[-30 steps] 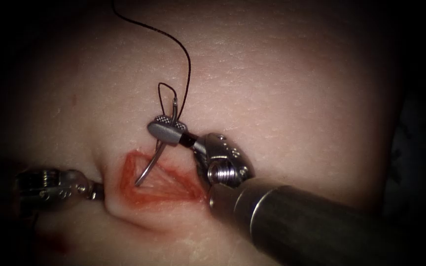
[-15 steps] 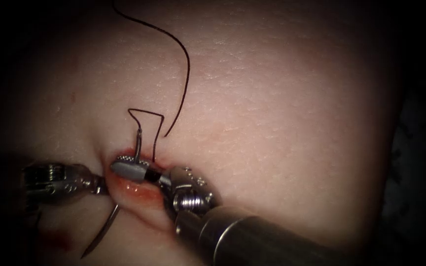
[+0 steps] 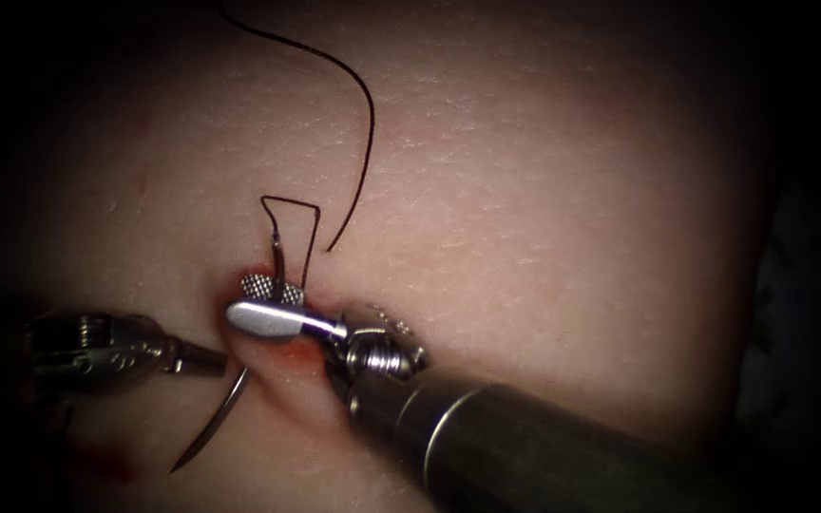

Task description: Wound Closure

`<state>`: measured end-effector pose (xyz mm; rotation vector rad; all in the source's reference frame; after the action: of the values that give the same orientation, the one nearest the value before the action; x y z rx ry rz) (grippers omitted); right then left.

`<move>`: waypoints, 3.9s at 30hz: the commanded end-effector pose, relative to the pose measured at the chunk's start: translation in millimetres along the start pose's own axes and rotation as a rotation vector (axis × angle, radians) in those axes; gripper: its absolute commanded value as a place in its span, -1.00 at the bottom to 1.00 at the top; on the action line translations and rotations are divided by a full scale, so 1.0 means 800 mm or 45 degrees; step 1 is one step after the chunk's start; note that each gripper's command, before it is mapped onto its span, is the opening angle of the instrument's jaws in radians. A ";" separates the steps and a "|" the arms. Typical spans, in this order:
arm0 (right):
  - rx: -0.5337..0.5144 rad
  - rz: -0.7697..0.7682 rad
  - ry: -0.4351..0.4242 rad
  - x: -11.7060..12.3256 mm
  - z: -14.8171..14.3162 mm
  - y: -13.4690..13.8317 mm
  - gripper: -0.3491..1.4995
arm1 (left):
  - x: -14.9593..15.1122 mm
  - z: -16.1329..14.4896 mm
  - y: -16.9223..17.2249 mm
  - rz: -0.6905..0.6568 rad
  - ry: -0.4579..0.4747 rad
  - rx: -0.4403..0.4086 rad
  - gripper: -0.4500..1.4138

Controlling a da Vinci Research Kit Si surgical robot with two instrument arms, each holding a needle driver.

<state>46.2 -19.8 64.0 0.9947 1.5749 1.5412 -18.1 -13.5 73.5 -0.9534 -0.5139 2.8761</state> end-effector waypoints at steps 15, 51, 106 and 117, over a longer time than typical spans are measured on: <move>-0.061 -0.202 -0.271 0.0082 -0.0048 0.0016 0.69 | -0.0014 -0.0038 -0.0001 0.388 0.538 0.021 -0.23; -0.066 -0.304 -0.309 0.0092 -0.0095 0.0053 0.36 | 0.0019 0.0031 0.0008 0.912 0.544 -0.195 0.08; -0.021 -1.030 -0.526 0.0084 -0.0100 -0.0008 -0.62 | 0.0122 -0.0221 0.0085 -0.054 1.231 -0.656 -1.00; 0.017 -1.295 -0.570 0.0023 -0.0069 -0.0090 0.54 | 0.0106 -0.0241 0.0068 0.345 1.369 -0.393 -1.00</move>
<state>39.2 -19.9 56.3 0.3463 1.3971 0.5493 -12.8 -10.8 51.5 -2.4862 -0.6883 1.9801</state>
